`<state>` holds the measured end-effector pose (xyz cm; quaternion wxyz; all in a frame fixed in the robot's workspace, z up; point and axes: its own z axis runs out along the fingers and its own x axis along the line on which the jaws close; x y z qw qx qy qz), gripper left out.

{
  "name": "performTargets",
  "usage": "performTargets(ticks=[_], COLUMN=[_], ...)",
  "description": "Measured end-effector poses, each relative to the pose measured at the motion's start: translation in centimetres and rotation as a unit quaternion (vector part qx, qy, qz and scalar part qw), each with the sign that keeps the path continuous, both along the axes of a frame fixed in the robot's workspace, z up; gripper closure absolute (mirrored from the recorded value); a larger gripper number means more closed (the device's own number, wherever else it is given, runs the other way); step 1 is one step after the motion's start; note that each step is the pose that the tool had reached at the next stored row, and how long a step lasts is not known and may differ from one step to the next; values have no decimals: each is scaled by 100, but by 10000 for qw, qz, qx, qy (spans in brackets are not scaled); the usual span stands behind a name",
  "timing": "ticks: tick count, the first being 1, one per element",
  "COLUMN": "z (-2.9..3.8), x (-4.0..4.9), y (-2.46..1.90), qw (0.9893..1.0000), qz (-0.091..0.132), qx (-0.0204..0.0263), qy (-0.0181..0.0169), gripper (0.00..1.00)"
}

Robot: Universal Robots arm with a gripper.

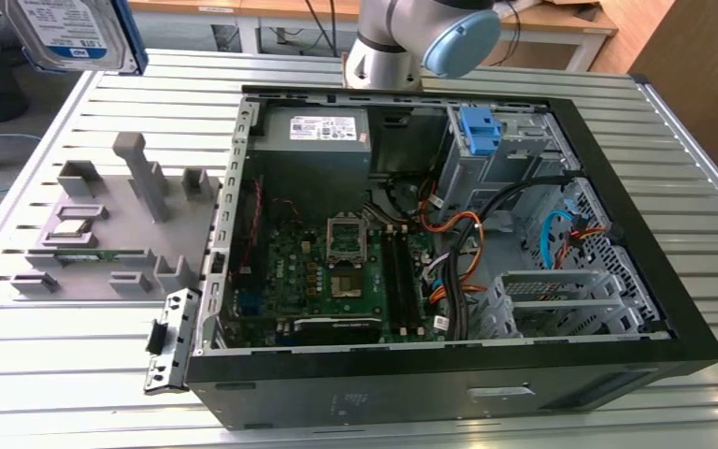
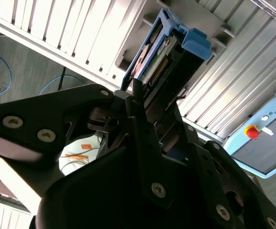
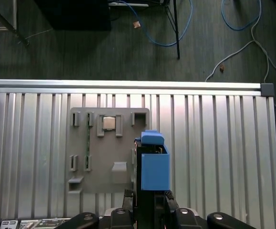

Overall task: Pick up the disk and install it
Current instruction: 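Pick up the disk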

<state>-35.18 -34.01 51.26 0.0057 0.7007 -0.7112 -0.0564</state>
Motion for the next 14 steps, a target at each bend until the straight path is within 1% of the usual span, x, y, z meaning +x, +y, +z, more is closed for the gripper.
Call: performTargets(ticks=[14], z=[0], x=[467], y=[0], qw=[10000], qz=[0], qx=[0], qy=[1], gripper=[65])
